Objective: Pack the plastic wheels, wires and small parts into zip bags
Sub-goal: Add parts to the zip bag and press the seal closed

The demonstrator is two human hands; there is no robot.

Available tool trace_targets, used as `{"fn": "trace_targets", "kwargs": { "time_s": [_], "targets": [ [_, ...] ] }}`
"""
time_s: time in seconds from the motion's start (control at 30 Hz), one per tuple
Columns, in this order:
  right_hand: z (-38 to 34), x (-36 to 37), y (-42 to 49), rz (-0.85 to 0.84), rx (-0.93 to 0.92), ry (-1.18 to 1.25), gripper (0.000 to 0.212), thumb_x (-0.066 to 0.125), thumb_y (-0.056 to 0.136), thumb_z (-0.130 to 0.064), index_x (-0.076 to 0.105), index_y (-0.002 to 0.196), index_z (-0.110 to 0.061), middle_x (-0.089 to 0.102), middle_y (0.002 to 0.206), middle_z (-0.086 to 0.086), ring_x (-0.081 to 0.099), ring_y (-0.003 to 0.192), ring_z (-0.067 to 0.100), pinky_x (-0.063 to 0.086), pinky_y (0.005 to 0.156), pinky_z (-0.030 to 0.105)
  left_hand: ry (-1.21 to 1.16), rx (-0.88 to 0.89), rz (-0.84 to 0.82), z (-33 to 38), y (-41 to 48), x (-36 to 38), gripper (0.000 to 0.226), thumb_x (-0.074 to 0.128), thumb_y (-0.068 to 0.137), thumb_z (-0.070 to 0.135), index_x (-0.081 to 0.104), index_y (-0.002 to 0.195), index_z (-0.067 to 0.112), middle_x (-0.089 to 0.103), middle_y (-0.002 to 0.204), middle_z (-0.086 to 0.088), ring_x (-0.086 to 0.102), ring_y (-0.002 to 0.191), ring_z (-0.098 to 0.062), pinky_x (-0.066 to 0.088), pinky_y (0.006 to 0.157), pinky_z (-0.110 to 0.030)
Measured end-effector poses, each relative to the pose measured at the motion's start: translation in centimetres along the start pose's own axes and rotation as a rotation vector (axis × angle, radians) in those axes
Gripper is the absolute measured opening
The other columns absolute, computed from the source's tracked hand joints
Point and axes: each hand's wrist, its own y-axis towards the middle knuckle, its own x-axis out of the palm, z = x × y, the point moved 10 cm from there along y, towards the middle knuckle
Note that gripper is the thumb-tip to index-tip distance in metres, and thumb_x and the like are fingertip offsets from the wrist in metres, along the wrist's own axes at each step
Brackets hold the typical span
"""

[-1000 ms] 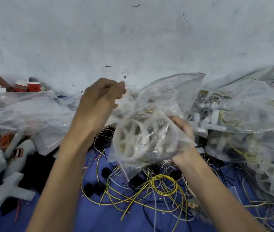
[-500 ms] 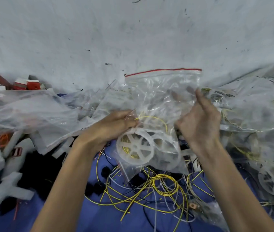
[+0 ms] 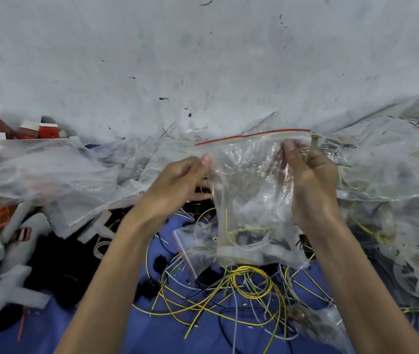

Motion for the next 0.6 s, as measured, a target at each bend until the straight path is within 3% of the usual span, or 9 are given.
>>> {"fn": "trace_targets", "kwargs": {
  "time_s": [0.07, 0.17, 0.33, 0.43, 0.5, 0.6],
  "targets": [
    [0.3, -0.5, 0.1, 0.010, 0.022, 0.041, 0.012, 0.058, 0.091, -0.020, 0.064, 0.080, -0.018, 0.065, 0.065, -0.008, 0.062, 0.060, 0.007, 0.050, 0.055, 0.020, -0.053, 0.042, 0.177, 0.0, 0.5, -0.5, 0.016, 0.053, 0.092, 0.031, 0.060, 0.090, 0.017, 0.067, 0.079, 0.001, 0.063, 0.064, -0.003, 0.049, 0.054, -0.016],
    [0.8, -1.2, 0.1, 0.062, 0.041, 0.044, 0.016, 0.059, 0.090, -0.027, 0.063, 0.077, -0.019, 0.065, 0.067, -0.005, 0.061, 0.060, 0.011, 0.049, 0.053, 0.020, -0.028, 0.113, 0.303, 0.2, 0.4, -1.0, 0.009, 0.058, 0.091, 0.026, 0.065, 0.084, 0.024, 0.067, 0.071, 0.009, 0.057, 0.060, -0.005, 0.045, 0.051, -0.017],
    [0.1, -1.6, 0.7, 0.040, 0.023, 0.025, 0.015, 0.064, 0.086, -0.026, 0.068, 0.072, -0.023, 0.065, 0.073, -0.005, 0.059, 0.070, 0.013, 0.049, 0.066, 0.028, 0.009, 0.103, 0.380, 0.2, 0.1, -2.7, 0.017, 0.064, 0.087, 0.026, 0.070, 0.071, 0.028, 0.063, 0.075, -0.008, 0.048, 0.063, -0.017, 0.039, 0.052, -0.025],
    [-0.7, -1.4, 0.8, -0.031, 0.015, 0.019, 0.009, 0.067, 0.082, -0.022, 0.067, 0.074, -0.022, 0.068, 0.071, -0.007, 0.063, 0.068, 0.010, 0.053, 0.064, 0.027, 0.034, 0.102, 0.426, 0.5, -0.1, -3.6, 0.025, 0.065, 0.086, 0.024, 0.070, 0.063, 0.032, 0.067, 0.067, 0.009, 0.051, 0.057, -0.005, 0.041, 0.051, -0.015],
    [-1.3, -1.3, 0.8, -0.064, 0.004, 0.007, 0.013, 0.066, 0.083, -0.019, 0.069, 0.071, -0.023, 0.068, 0.070, -0.006, 0.064, 0.067, 0.010, 0.054, 0.063, 0.029, 0.077, 0.132, 0.445, 1.1, -0.3, -3.8, 0.029, 0.065, 0.086, 0.022, 0.069, 0.060, 0.033, 0.068, 0.066, 0.012, 0.050, 0.055, 0.004, 0.038, 0.050, -0.006],
    [-2.2, -0.6, 0.5, -0.115, -0.031, -0.038, 0.016, 0.064, 0.086, -0.019, 0.071, 0.071, -0.020, 0.067, 0.070, -0.002, 0.064, 0.066, 0.013, 0.053, 0.059, 0.025, 0.073, 0.175, 0.450, 2.1, -0.6, -3.8, 0.029, 0.065, 0.086, 0.014, 0.066, 0.060, 0.025, 0.068, 0.062, 0.015, 0.051, 0.054, 0.007, 0.038, 0.054, -0.004]
  ]
}}
